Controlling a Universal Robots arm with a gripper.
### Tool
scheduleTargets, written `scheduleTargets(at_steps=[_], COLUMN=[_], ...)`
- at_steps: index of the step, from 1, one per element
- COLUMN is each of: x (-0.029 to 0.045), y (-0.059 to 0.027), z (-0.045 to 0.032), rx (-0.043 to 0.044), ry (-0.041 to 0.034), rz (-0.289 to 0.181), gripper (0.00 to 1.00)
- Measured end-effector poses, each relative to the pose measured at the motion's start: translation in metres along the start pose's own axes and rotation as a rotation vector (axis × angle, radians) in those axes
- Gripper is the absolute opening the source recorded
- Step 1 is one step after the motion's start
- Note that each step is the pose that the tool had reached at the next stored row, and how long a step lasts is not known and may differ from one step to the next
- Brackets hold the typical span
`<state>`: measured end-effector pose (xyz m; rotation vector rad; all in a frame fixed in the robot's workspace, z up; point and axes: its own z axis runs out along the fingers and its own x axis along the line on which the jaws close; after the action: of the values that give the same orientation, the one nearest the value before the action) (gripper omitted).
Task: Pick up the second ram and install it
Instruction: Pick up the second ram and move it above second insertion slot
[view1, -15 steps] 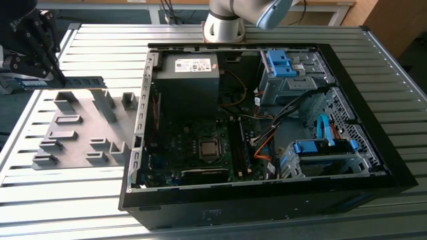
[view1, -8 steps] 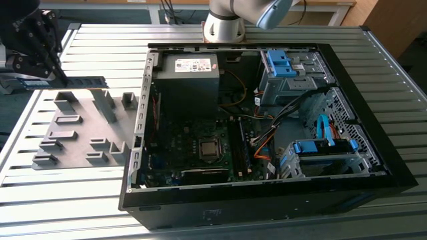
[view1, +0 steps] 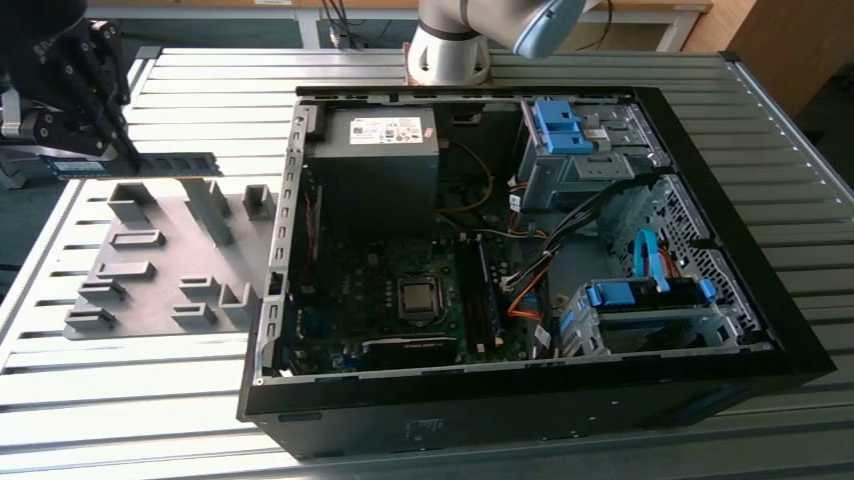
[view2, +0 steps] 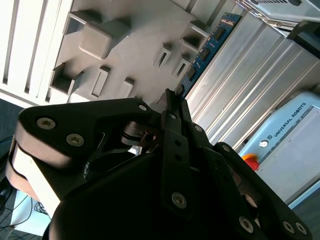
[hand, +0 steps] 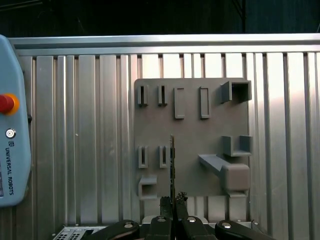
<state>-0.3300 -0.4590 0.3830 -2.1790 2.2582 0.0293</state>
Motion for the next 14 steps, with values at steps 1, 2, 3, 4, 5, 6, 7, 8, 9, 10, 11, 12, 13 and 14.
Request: scheduleTargets(at_steps=[1,2,3,4,5,6,7,8,9,10,11,12,13,14], x=[0.0000,0.0000,0.0000,0.0000,-0.0001,-0.0001,-0.0001,-0.0001,-0.0001,-0.0002,-0.0002,-0.0002,-0.0002,-0.0002], y=[-0.0004,-0.0008,-0.0013,-0.0017,-0.0021,-0.0025,-0.0030,-0.0035,-0.0040,-0.0045,-0.0050,-0.0055,-0.0061,-0.0066], z=[0.0000,0.0000,0.0000,0.0000,0.0000,0.0000,0.0000,0.0000,-0.0001,-0.0001,-0.0001,-0.0001,-0.0001,0.0000], rx=[0.0000,0.0000,0.0000,0.0000,0.0001,0.0000,0.0000,0.0000,0.0000,0.0000,0.0000,0.0000,0.0001,0.0002], ry=[0.0000,0.0000,0.0000,0.0000,-0.0001,0.0000,0.0000,0.0000,0.0000,0.0000,0.0000,0.0000,0.0002,0.0001], rz=[0.000,0.000,0.000,0.000,0.000,0.000,0.000,0.000,0.000,0.000,0.000,0.000,0.000,0.000], gripper=[0.14,0.14,0.14,0.14,0.14,0.14,0.14,0.14,0.14,0.14,0.14,0.14,0.14,0.14])
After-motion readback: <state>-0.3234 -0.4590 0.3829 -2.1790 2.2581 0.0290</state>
